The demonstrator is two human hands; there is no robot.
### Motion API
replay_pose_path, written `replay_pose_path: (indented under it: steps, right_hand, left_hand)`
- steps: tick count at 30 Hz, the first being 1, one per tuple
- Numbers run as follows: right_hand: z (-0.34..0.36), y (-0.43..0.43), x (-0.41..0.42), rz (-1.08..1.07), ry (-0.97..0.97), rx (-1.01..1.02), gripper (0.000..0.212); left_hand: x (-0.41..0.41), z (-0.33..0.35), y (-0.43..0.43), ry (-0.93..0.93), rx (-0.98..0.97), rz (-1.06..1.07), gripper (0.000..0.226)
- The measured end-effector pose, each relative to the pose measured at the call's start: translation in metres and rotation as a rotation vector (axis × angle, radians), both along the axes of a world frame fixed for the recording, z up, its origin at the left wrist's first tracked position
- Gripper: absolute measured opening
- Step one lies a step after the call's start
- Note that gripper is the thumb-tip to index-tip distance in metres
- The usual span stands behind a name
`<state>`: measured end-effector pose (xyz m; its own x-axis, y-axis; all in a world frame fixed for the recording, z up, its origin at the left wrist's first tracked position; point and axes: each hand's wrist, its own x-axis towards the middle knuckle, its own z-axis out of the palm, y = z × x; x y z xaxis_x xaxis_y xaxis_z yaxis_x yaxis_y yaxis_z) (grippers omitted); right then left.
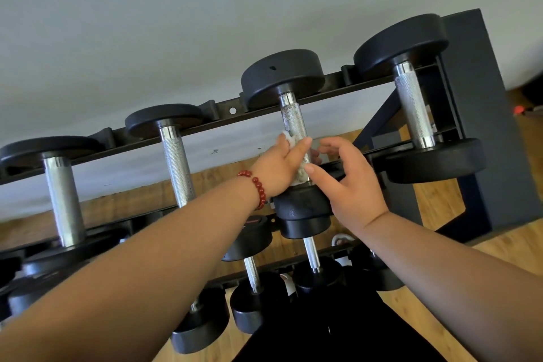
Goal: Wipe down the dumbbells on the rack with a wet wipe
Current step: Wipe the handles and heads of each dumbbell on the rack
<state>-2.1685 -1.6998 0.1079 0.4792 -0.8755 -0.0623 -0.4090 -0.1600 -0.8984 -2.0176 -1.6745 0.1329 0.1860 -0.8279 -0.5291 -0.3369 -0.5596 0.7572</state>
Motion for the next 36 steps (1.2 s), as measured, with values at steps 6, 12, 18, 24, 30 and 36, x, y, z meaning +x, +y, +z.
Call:
replay_pose_path:
  steps: [6,12,18,24,30,36]
  right_hand:
    - [-0.003,0.000,-0.001,-0.005,-0.004,-0.004,0.062]
    - [-0.004,0.000,-0.001,-0.005,-0.008,-0.004,0.062]
    - [-0.004,-0.001,-0.001,-0.020,-0.022,0.014,0.063]
    - [-0.005,0.000,0.000,-0.029,-0.028,0.016,0.059]
    - [-0.003,0.000,-0.001,-0.032,-0.027,0.010,0.060]
    - [-0.003,0.001,0.000,-0.044,-0.036,0.005,0.057]
  left_hand:
    - [0.005,-0.008,0.013,-0.042,0.037,-0.100,0.069]
    - [-0.001,-0.004,0.008,0.046,0.080,-0.071,0.094]
    - [0.007,-0.007,0.023,0.090,0.157,0.046,0.080]
    - [0.004,-0.011,0.012,-0.058,0.097,-0.068,0.061]
    - [0.013,-0.003,0.020,-0.156,0.165,-0.282,0.052]
    - [0.006,-0.008,0.018,-0.120,0.127,-0.197,0.049]
